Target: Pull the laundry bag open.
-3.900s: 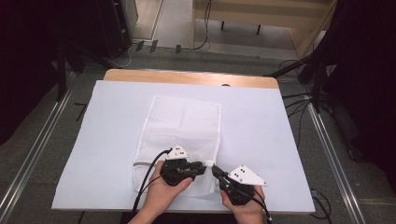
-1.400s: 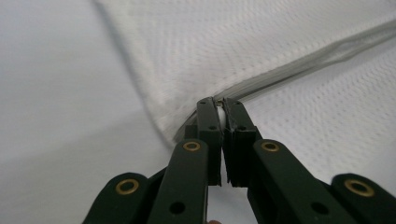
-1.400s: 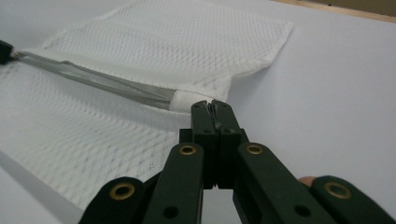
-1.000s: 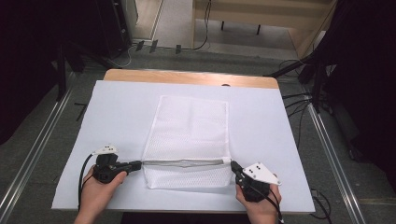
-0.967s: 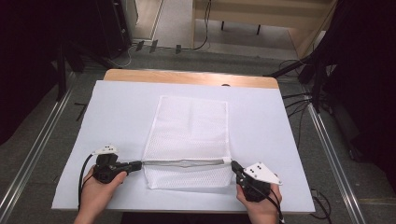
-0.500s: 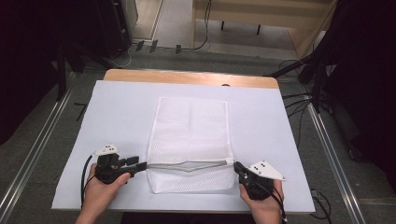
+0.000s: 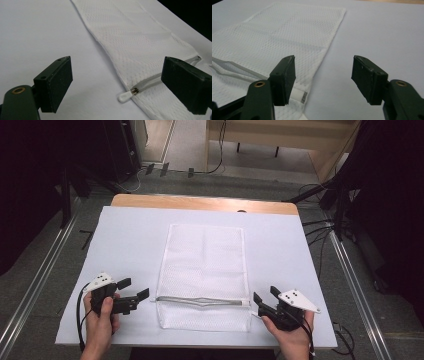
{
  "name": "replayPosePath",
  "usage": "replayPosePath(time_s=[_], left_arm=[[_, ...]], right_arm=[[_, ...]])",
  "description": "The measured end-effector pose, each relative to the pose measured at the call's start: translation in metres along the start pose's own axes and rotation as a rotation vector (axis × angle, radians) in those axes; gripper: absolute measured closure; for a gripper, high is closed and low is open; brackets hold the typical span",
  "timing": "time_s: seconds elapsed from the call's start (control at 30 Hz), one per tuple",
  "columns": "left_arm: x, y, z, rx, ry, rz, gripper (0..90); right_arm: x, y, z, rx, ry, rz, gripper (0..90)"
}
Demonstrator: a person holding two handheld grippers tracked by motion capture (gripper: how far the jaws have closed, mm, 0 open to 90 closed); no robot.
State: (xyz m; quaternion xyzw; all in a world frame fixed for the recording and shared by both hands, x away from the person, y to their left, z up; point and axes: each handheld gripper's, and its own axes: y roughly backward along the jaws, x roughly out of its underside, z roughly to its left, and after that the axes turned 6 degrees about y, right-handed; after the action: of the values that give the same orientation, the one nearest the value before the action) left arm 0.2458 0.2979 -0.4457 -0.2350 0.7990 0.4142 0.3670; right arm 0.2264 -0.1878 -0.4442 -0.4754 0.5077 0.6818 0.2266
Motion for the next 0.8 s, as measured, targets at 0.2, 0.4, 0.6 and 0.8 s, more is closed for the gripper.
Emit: replayPosePath(time_s=[0.2,0.4,0.6,0.8], left_arm=[[-0.002,0.012,0.006,-0.119,-0.054,-0.076,8.9],[-0.003,0.018,0.01,-0.148,-0.084,-0.095,1.4],[-0.004,0.022,0.015,-0.144,-0.11,-0.092,0.0],[-0.006,0.028,0.022,-0.162,-0.096,-0.114,0.0]], right_arm=[[0.003,0.009,-0.033,-0.058,-0.049,-0.037,29.1],[0.01,0.019,-0.062,-0.004,-0.077,-0.03,24.6],[0.019,0.031,-0.09,0.022,-0.084,-0.039,22.8],[0.027,0.04,-0.111,0.069,-0.115,-0.049,22.7]])
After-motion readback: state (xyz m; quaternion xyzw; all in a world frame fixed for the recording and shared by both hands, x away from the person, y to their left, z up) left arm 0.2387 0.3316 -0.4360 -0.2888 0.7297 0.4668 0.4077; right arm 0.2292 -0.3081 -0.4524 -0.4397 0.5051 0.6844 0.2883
